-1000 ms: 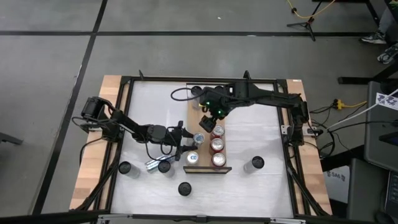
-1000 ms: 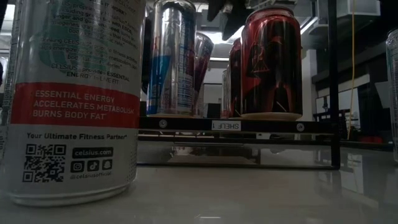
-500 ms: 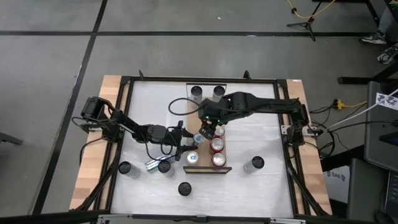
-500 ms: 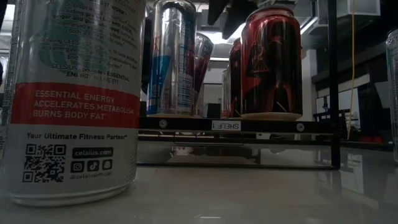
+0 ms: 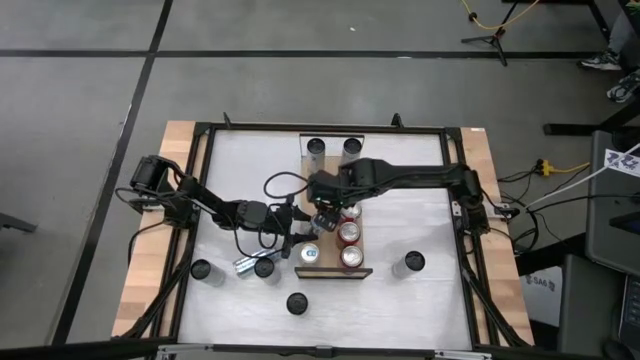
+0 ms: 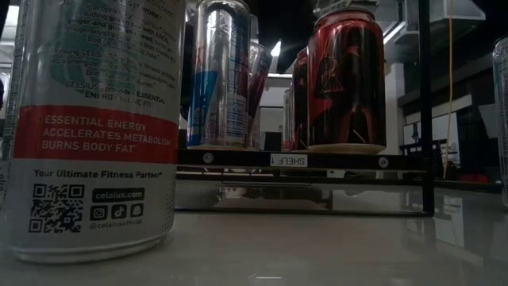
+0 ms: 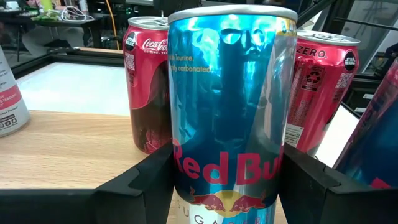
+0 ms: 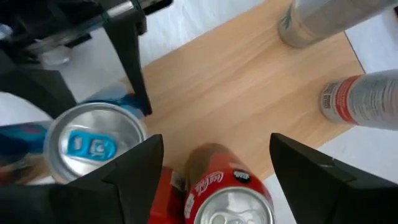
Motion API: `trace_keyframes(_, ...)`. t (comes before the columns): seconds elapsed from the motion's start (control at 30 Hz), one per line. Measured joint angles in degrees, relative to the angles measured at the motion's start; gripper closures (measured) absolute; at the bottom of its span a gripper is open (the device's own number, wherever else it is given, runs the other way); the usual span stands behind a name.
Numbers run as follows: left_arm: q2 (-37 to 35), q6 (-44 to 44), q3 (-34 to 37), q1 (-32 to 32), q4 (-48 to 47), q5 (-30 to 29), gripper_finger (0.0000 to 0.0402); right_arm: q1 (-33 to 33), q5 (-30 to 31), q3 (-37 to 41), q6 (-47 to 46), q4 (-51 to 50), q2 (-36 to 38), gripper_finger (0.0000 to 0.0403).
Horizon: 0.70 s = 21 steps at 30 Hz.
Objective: Place canned beverage on shelf
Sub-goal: Put the blue soda can on the shelf aligned with the other blue soda can
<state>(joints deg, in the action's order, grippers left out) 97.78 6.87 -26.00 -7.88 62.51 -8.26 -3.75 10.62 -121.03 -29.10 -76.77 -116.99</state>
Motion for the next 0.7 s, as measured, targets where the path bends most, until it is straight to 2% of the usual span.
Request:
trace_keyframes(0.27,0.0,0.0,0.0,0.0,0.1,0.0,0.0187,0.0,4.3,0.0,0.1,-0.2,-0.2,0.0116)
trace_keyframes(0.7,0.0,0.0,0.0,0.0,0.1,0.0,0.0187,0.0,3.3,0.0,1.1,-0.2,-1.4,0.0116)
